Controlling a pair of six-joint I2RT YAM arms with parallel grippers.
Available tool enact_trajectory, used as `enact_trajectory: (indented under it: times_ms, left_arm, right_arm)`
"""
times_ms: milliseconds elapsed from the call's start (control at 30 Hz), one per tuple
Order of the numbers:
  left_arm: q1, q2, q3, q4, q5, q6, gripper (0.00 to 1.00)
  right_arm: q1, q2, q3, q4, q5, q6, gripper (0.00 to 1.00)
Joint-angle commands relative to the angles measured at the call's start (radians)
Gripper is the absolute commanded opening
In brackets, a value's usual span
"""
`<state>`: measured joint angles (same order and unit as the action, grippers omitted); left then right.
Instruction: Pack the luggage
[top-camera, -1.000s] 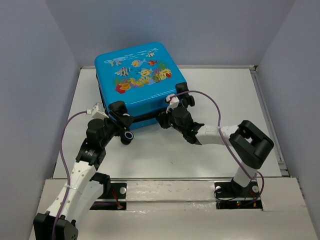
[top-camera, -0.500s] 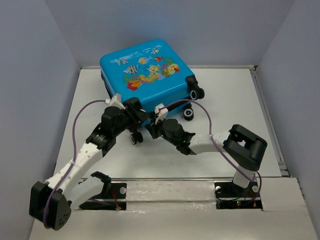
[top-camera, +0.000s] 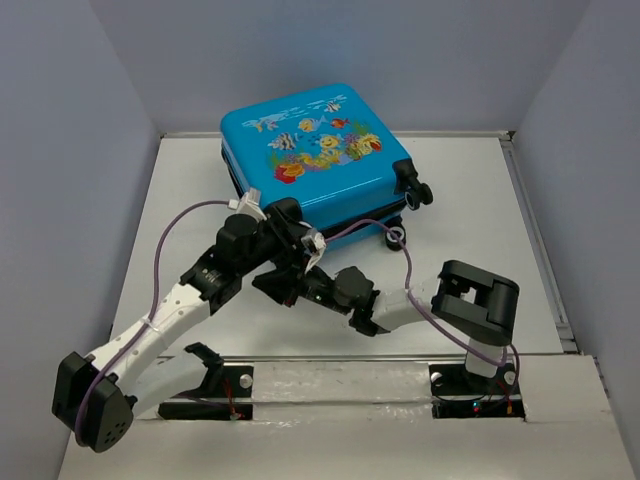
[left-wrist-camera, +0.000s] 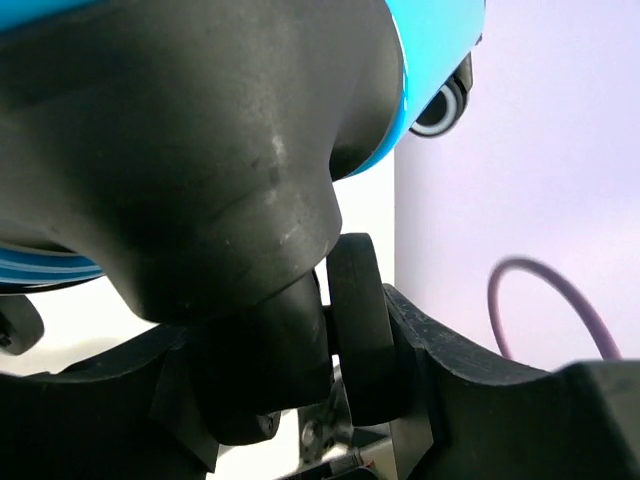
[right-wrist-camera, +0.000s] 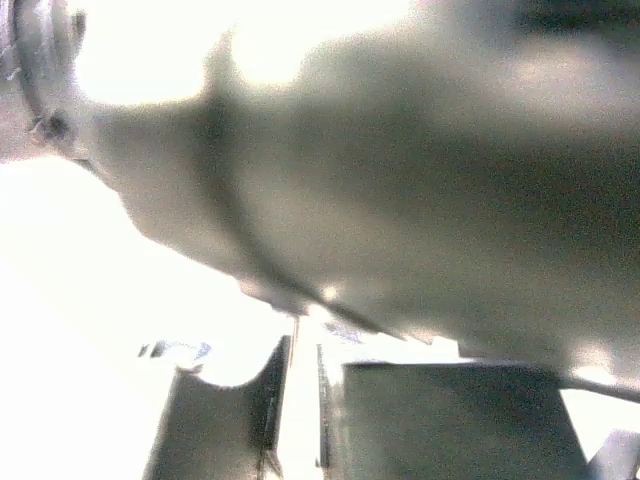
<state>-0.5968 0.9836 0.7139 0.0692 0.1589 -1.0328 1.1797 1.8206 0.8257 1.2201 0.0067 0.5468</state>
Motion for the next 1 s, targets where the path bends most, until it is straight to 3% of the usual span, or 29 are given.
enact_trajectory:
  times_ms: [0, 33, 67, 133, 167, 200, 233, 300, 400, 633, 967]
  left_arm:
    - [-0.066, -0.198, -0.013, 0.414, 0.096, 0.102, 0.07]
    - [-0.066, -0.212, -0.03, 0.393, 0.076, 0.112, 0.1]
    - [-0.064, -0.238, -0.062, 0.353, 0.039, 0.141, 0.25]
    - [-0.064, -0.258, -0.086, 0.302, -0.01, 0.165, 0.43]
    - [-0.063, -0.275, -0.103, 0.263, -0.043, 0.19, 0.63]
    - [-0.063, -0.283, -0.113, 0.248, -0.059, 0.191, 0.63]
    - [-0.063, -0.29, -0.119, 0.233, -0.077, 0.204, 0.78]
    - [-0.061, -0.307, -0.134, 0.204, -0.117, 0.209, 0.91]
    - [-0.061, -0.309, -0.134, 0.178, -0.142, 0.223, 0.98]
    - [-0.055, -0.341, -0.16, 0.135, -0.2, 0.241, 0.99]
    - [-0.044, -0.463, -0.208, 0.087, -0.279, 0.226, 0.99]
  right_arm:
    - [0.014, -0.093, -0.16, 0.071, 0.074, 0.003, 0.45]
    - [0.014, -0.191, -0.181, -0.012, 0.1, -0.023, 0.52]
    - [0.014, -0.242, -0.218, -0.197, 0.168, -0.051, 0.65]
    - [0.014, -0.377, -0.272, -0.33, 0.225, -0.07, 0.76]
    - [0.014, -0.418, -0.302, -0.409, 0.263, -0.079, 0.83]
    - [0.014, -0.46, -0.325, -0.468, 0.289, -0.082, 0.85]
    - [0.014, -0.498, -0.339, -0.525, 0.312, -0.082, 0.88]
    - [0.003, -0.582, -0.335, -0.695, 0.366, -0.09, 0.95]
    - [-0.006, -0.619, -0.26, -0.813, 0.36, -0.126, 0.98]
    - [-0.088, -0.505, -0.042, -0.824, 0.29, -0.173, 0.99]
    - [-0.133, -0.316, 0.115, -0.635, 0.13, -0.108, 0.98]
